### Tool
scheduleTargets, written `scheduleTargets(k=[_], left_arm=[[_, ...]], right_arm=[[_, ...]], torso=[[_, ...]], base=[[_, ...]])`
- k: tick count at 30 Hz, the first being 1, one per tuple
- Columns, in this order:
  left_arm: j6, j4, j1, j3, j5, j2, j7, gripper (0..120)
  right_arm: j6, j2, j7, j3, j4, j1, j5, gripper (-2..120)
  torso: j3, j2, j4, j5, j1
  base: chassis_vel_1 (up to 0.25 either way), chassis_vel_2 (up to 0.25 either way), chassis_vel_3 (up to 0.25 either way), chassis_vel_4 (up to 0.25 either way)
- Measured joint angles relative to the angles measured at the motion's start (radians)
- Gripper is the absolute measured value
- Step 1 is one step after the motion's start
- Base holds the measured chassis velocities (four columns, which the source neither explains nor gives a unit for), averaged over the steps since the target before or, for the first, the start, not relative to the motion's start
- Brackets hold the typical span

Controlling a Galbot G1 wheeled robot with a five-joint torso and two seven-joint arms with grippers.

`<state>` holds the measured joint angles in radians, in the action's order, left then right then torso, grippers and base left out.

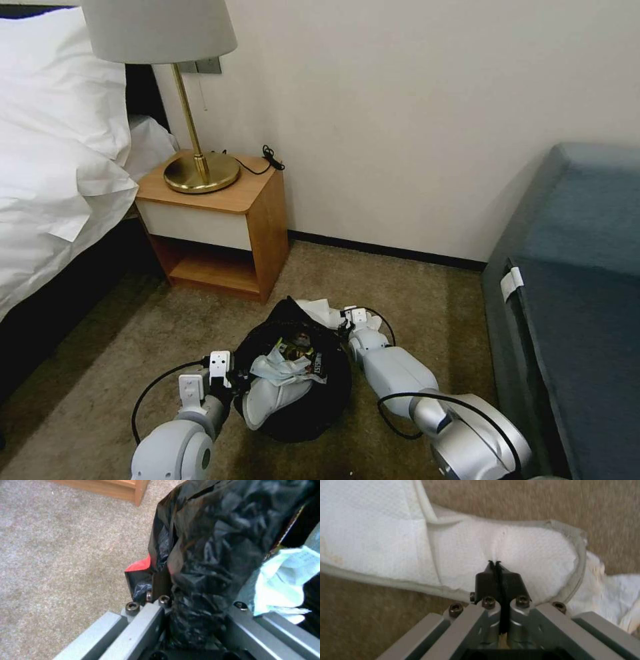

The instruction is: Pick up the trash bin, then pick up the garbage on the floor and place it into the trash bin.

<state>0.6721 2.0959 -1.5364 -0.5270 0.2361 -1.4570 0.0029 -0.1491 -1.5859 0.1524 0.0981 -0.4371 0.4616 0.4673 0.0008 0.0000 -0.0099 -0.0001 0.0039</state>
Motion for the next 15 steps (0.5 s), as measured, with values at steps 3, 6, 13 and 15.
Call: scheduleTargets(k=[3,6,13,15], left_arm=[[0.0,-0.008,0.006,-0.001,0.005,0.005,0.0,0],[0.0,-0.014,0.01,-0.001,0.01,0.011,0.0,0],[0.003,-0.026,0.029,0.001,0.023,0.018,-0.002,0],[0.003,-0.031,0.032,0.002,0.027,0.022,-0.003,0]], right_arm=[[-0.004,0.026,0.021,0.001,-0.066,0.023,-0.013,0],[-0.015,0.05,0.035,-0.001,-0.117,0.038,-0.015,0],[-0.027,0.084,0.057,-0.011,-0.193,0.057,-0.02,0],[-0.029,0.088,0.064,-0.017,-0.21,0.059,-0.02,0]], torso=[[0.0,0.0,-0.0003,0.0001,0.0],[0.0,0.0,-0.0003,0.0,0.0],[0.0,0.0,-0.0005,0.0,0.0],[0.0,0.0,-0.0002,0.0001,0.0]], base=[[0.0,0.0,0.0,0.0],[0.0,0.0,0.0,0.0],[0.0,0.0,0.0,0.0],[0.0,0.0,0.0,0.0]])
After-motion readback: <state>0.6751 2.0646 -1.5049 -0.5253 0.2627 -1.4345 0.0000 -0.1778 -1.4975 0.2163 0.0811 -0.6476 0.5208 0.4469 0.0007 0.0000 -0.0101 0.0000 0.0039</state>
